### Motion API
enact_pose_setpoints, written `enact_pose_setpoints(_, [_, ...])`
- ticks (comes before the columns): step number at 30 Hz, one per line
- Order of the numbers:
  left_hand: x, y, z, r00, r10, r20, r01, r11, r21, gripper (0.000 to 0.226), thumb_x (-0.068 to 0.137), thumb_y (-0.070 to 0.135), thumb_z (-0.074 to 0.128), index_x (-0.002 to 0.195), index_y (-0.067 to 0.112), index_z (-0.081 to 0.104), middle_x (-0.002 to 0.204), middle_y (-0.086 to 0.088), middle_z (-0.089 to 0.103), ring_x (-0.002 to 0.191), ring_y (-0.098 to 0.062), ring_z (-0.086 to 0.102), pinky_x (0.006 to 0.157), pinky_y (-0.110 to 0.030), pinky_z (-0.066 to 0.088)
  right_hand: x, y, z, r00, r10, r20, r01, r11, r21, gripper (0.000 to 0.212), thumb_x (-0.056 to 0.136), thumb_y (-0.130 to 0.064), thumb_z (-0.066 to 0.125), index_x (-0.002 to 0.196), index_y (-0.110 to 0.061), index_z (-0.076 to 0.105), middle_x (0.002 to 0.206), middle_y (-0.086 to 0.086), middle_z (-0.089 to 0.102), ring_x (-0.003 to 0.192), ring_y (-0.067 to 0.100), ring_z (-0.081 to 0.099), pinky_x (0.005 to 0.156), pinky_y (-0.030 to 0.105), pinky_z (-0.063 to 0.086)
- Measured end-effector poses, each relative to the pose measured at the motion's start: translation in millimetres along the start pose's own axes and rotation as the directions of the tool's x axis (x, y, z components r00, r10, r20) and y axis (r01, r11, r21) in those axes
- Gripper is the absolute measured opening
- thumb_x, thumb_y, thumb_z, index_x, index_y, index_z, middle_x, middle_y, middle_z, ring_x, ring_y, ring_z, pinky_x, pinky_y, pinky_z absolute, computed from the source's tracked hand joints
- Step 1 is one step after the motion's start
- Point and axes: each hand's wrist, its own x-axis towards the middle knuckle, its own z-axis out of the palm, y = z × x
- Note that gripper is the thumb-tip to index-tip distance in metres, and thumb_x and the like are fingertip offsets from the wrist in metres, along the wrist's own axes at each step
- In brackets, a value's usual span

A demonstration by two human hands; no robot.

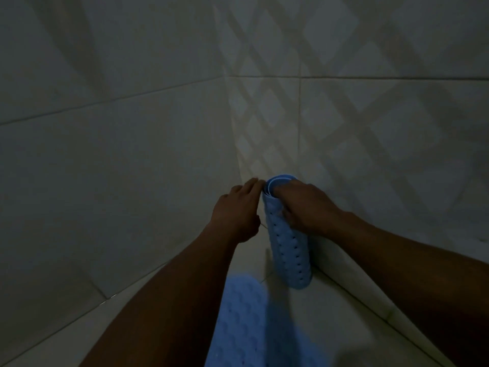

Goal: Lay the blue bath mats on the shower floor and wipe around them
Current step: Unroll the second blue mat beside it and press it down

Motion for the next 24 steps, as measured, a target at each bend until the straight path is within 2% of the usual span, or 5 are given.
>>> enact_pose_setpoints(6, [-39.0,-50.3,-23.4,0.987,0.022,-0.158,-0.010,0.997,0.074,0.089,0.088,0.033,0.069,0.158,0.019,0.015,0.169,0.001,0.001,0.146,-0.027,0.028,0.107,-0.047,0.043,22.9,-45.3,-24.9,0.982,-0.141,-0.128,0.149,0.987,0.061,0.049,0.091,-0.025,0.063,0.138,-0.021,0.048,0.137,0.005,0.054,0.126,0.024,0.047,0.095,0.036,0.042])
enact_pose_setpoints(14, [-107.5,-133.2,-34.8,0.991,-0.107,-0.074,0.116,0.985,0.126,0.108,0.080,0.046,0.074,0.161,0.026,0.005,0.168,-0.002,0.015,0.146,-0.029,0.033,0.111,-0.050,0.041,38.8,-134.9,33.5,0.979,-0.193,0.063,0.162,0.930,0.330,0.061,0.083,-0.043,0.058,0.141,-0.033,0.043,0.145,0.005,0.048,0.128,0.026,0.051,0.100,0.044,0.049])
enact_pose_setpoints(17, [-120.9,-153.4,-30.4,0.984,-0.176,-0.014,0.176,0.980,0.089,0.103,0.078,0.042,0.076,0.160,0.023,0.017,0.162,-0.004,0.032,0.142,-0.029,0.038,0.109,-0.049,0.042,47.5,-164.3,53.3,0.977,-0.214,-0.001,0.197,0.897,0.397,0.054,0.088,-0.027,0.064,0.140,-0.029,0.047,0.140,0.007,0.048,0.123,0.025,0.051,0.098,0.040,0.048])
enact_pose_setpoints(20, [-132.2,-169.1,-31.0,0.961,-0.276,-0.031,0.277,0.959,0.049,0.088,0.075,0.040,0.077,0.149,0.019,0.036,0.148,-0.004,0.047,0.127,-0.030,0.051,0.097,-0.046,0.048,69.8,-185.5,58.4,0.954,-0.299,0.010,0.277,0.894,0.351,0.051,0.090,-0.029,0.064,0.138,-0.027,0.049,0.140,0.010,0.047,0.127,0.027,0.049,0.101,0.039,0.046])
enact_pose_setpoints(24, [-152.0,-192.1,-37.3,0.926,-0.371,-0.072,0.376,0.923,0.084,0.069,0.073,0.046,0.080,0.128,0.017,0.051,0.132,-0.004,0.049,0.109,-0.029,0.056,0.083,-0.046,0.053,94.1,-199.9,55.0,0.911,-0.411,0.033,0.383,0.873,0.302,0.051,0.092,-0.027,0.063,0.140,-0.023,0.049,0.142,0.008,0.048,0.133,0.025,0.041,0.100,0.035,0.042])
